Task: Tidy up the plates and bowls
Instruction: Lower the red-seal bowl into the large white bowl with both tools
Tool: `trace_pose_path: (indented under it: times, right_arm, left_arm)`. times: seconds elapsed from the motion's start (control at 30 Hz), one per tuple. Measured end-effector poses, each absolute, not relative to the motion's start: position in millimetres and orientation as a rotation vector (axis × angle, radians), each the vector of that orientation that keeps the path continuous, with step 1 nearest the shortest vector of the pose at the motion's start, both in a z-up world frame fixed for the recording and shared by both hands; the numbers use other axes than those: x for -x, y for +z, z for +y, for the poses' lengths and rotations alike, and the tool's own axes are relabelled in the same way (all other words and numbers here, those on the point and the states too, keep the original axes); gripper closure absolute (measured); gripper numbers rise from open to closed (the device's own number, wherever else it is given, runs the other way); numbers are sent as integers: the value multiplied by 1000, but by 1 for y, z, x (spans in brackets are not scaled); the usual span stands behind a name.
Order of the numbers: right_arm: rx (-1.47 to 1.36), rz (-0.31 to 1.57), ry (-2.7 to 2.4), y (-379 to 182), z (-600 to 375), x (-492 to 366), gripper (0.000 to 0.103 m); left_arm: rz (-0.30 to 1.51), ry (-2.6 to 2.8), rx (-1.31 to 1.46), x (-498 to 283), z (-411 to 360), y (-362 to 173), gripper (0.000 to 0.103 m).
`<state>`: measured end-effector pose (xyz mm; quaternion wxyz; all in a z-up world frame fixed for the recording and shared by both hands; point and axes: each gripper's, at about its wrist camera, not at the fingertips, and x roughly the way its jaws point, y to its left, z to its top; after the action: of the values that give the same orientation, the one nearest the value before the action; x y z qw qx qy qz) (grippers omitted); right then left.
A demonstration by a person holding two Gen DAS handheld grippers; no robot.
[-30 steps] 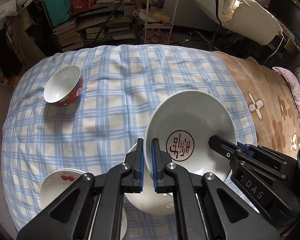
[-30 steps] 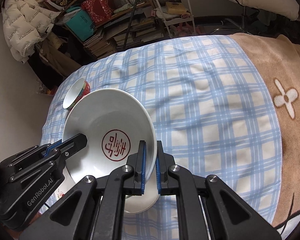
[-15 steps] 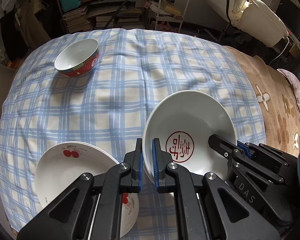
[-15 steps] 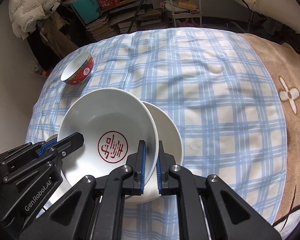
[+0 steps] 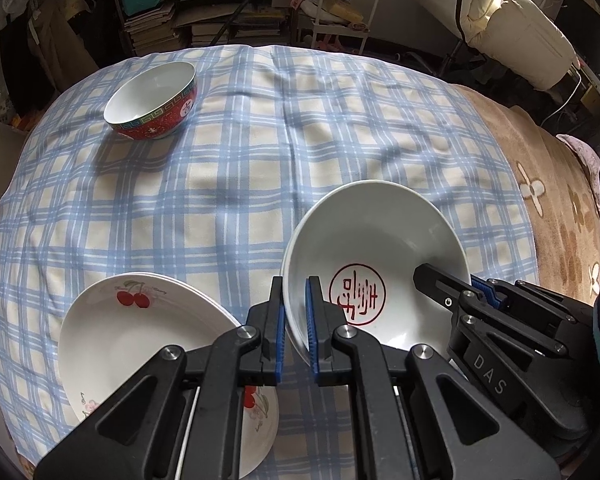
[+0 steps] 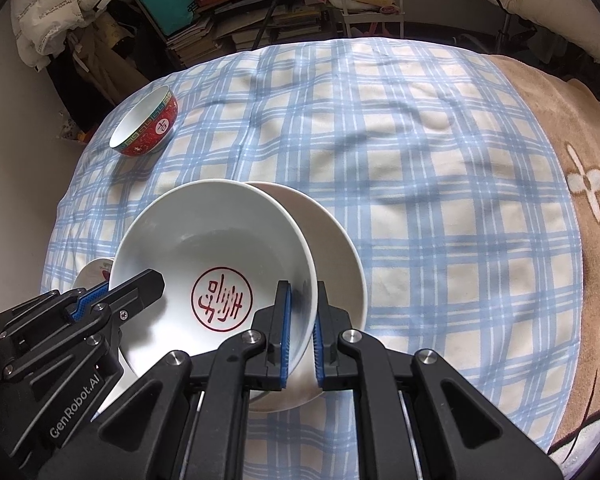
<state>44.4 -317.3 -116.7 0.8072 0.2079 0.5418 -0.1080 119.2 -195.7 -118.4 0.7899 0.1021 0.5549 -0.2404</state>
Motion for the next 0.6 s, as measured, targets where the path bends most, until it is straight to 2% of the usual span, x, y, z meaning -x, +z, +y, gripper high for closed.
trace_pose_path:
  times: [0.6]
  right_arm:
    - [-472, 1175, -243, -122, -328, -43, 92]
  left_arm:
    - [1225, -509, -283, -116, -210, -130, 93]
